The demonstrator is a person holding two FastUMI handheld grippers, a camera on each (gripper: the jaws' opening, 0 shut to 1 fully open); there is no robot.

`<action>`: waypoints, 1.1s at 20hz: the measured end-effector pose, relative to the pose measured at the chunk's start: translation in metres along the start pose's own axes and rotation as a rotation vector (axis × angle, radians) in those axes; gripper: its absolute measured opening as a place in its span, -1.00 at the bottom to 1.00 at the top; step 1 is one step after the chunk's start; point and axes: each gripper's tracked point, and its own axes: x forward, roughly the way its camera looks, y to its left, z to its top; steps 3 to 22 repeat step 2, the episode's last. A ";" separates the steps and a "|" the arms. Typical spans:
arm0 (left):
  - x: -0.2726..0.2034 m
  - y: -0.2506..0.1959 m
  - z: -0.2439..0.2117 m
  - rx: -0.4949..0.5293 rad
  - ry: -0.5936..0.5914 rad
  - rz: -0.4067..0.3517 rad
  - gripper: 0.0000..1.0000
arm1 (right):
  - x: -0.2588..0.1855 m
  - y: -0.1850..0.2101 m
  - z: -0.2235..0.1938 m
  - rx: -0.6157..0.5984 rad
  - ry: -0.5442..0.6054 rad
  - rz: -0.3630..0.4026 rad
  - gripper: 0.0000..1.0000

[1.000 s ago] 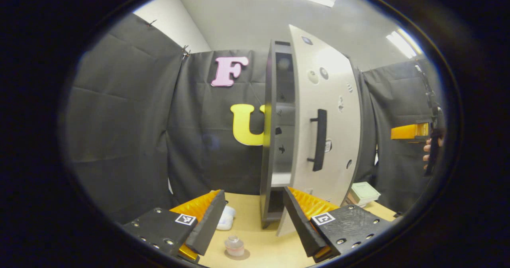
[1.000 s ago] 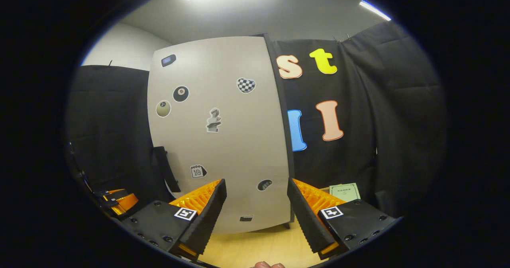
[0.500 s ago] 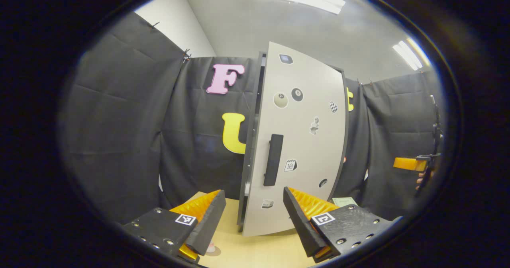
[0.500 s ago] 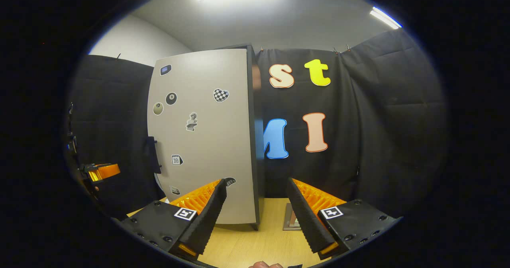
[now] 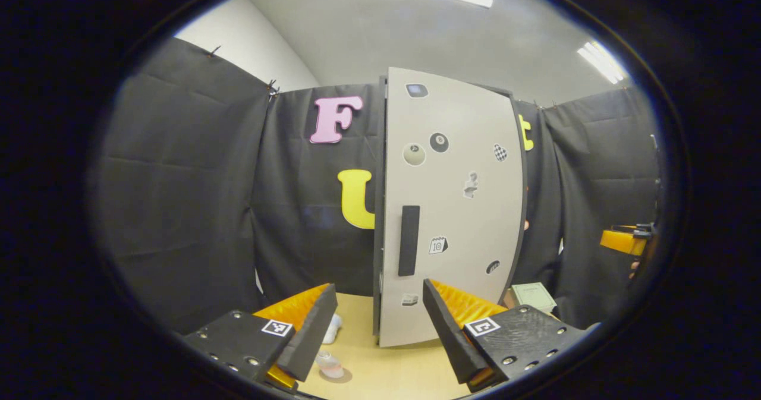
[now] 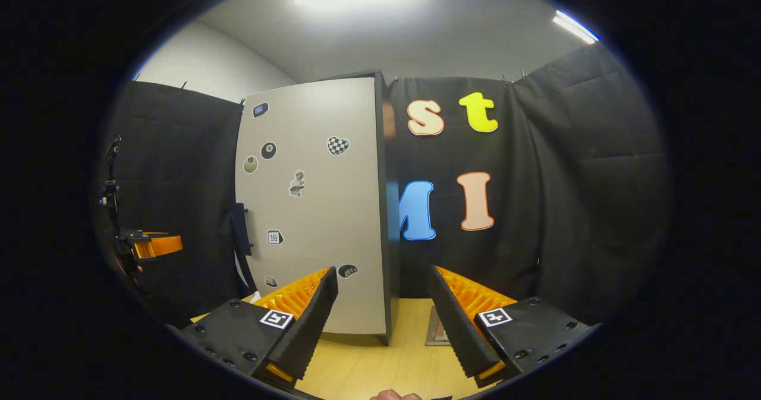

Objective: Open the cabinet door with the right hand, grasp the bottle in the cabinet with the left hand and place it on the coaster, then close the cabinet door with the right hand.

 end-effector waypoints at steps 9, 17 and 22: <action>0.002 0.000 0.001 0.004 -0.012 0.006 0.78 | 0.011 0.002 -0.006 -0.005 0.005 -0.007 0.94; 0.002 0.000 0.001 0.004 -0.012 0.006 0.78 | 0.011 0.002 -0.006 -0.005 0.005 -0.007 0.94; 0.002 0.000 0.001 0.004 -0.012 0.006 0.78 | 0.011 0.002 -0.006 -0.005 0.005 -0.007 0.94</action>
